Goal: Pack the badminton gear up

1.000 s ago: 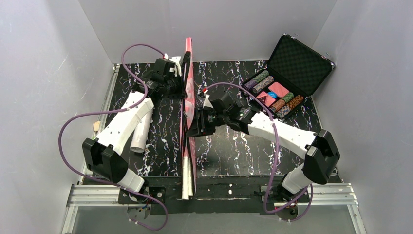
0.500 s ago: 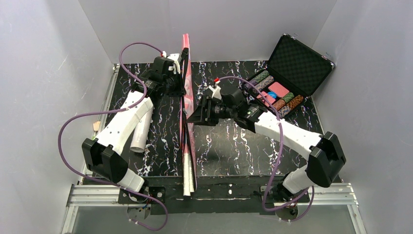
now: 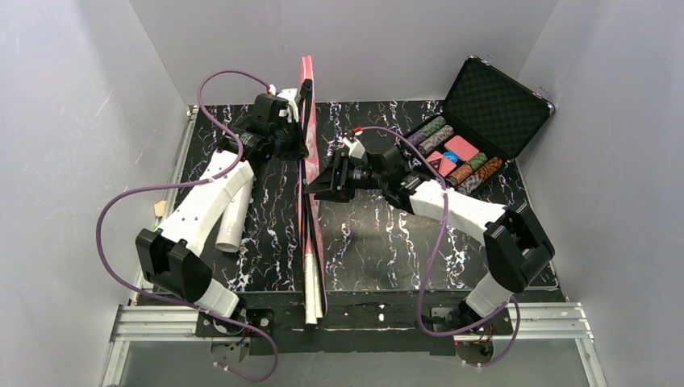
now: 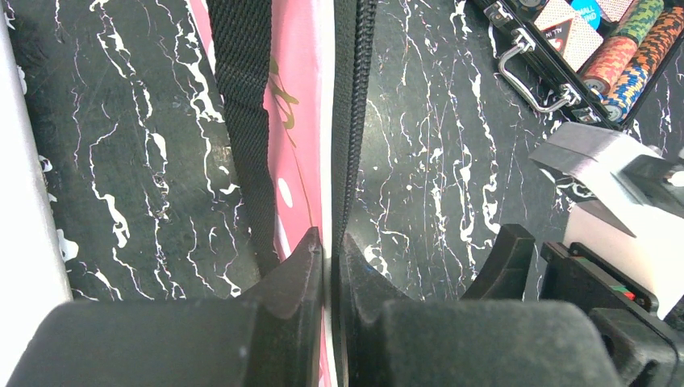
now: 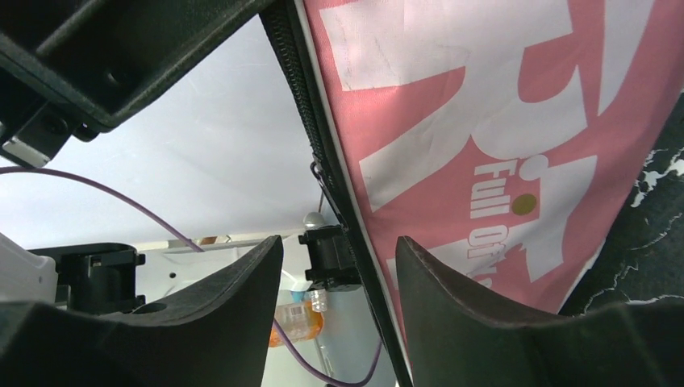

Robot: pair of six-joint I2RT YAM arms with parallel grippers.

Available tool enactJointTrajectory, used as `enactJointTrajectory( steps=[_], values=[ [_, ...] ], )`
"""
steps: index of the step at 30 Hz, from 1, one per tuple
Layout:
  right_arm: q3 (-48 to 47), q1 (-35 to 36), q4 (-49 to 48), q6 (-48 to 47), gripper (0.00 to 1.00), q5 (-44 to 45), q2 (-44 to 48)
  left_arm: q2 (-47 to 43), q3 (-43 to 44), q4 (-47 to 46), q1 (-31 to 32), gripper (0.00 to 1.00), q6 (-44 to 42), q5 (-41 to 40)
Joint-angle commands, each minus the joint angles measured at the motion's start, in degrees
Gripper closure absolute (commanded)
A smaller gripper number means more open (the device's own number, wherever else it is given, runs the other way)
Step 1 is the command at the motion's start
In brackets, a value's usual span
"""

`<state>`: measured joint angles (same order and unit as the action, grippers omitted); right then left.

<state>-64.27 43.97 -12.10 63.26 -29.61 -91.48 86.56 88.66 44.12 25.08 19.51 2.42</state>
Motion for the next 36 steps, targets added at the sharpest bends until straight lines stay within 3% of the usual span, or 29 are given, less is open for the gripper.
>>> enactJointTrajectory(
  steps=[1,13,27,36],
  values=[
    [-1.95,-0.11,-6.22,1.71,0.41,-2.72,-1.41,-4.14,1.58,-3.92,0.06,1.0,-0.08,0.9],
    [-5.67,-0.8,-4.6,1.07,0.58,-3.86,-4.28,-4.21,1.94,-3.63,0.06,1.0,0.18,1.69],
    [-6.17,-1.07,-4.48,1.42,0.69,-4.39,-4.3,-4.14,1.33,-3.77,0.05,1.0,0.36,2.18],
    [-4.3,-1.42,-4.58,1.51,0.85,-3.98,-2.18,-4.37,0.82,-3.94,0.04,1.0,0.37,2.34]
  ],
)
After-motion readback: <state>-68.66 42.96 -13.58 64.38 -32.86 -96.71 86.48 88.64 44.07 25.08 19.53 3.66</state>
